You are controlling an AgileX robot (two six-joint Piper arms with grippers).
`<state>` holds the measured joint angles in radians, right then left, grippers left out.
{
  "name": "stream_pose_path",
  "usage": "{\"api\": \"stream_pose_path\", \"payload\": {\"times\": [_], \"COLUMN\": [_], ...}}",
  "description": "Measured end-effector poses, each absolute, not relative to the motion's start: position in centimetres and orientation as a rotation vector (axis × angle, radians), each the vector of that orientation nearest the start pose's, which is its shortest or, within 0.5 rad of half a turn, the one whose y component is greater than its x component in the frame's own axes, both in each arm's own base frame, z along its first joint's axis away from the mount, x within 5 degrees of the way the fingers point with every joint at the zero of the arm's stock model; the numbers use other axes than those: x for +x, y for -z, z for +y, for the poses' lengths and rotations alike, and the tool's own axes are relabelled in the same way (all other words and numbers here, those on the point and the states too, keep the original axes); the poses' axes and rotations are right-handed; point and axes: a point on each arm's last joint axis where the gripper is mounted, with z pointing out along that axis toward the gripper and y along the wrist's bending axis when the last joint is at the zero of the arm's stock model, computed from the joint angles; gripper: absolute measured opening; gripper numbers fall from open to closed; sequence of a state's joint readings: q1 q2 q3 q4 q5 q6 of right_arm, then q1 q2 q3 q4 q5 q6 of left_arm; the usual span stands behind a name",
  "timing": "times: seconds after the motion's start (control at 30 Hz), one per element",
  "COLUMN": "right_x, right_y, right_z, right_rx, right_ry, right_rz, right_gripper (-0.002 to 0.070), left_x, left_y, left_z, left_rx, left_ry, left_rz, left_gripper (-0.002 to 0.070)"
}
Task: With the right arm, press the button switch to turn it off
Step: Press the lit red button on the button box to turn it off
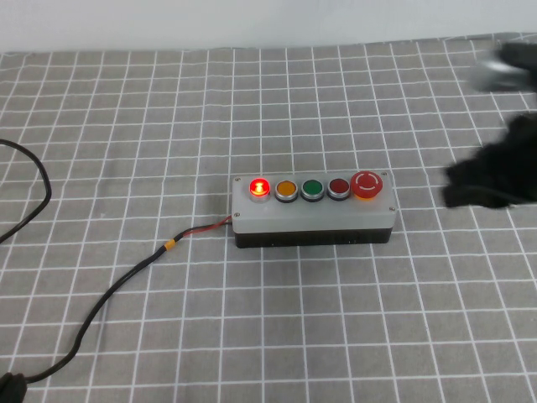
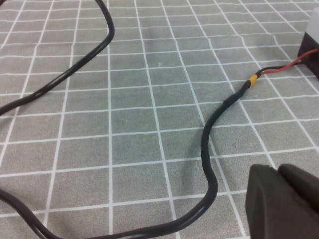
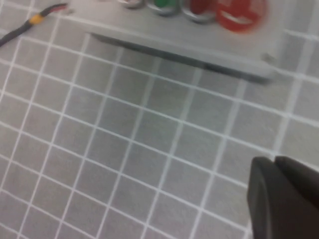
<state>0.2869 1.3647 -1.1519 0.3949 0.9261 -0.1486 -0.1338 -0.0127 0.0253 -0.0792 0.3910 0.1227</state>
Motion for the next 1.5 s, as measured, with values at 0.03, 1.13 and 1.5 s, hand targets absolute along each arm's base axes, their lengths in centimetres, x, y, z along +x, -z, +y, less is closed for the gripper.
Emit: {"api": "stream_pose_path", "payload": {"times": [0.03, 1.13, 1.5], "right_x": [26.3, 37.7, 38.2], "right_y": [-32.7, -28.3, -27.8], "right_z": [11.5, 30.6, 30.9], "right_rx": [-0.403, -0.865, -0.852], "right_ry": [-0.529, -0.392, -0.387], "right_rz": [2.581, 2.594, 2.563], "right_gripper": [-0.0017, -0.0017, -0.0017], "left_x": [5.1, 5.1, 5.1], "left_y": [-17.0, -17.0, -17.0], "left_z": [-1.0, -1.0, -1.0], "left_rx": [0.193, 0.193, 0.193], "left_ry": [0.086, 0.086, 0.086], "left_rz": [1.877, 1.877, 1.877], "left_gripper": [-0.0003, -0.0003, -0.0003]}}
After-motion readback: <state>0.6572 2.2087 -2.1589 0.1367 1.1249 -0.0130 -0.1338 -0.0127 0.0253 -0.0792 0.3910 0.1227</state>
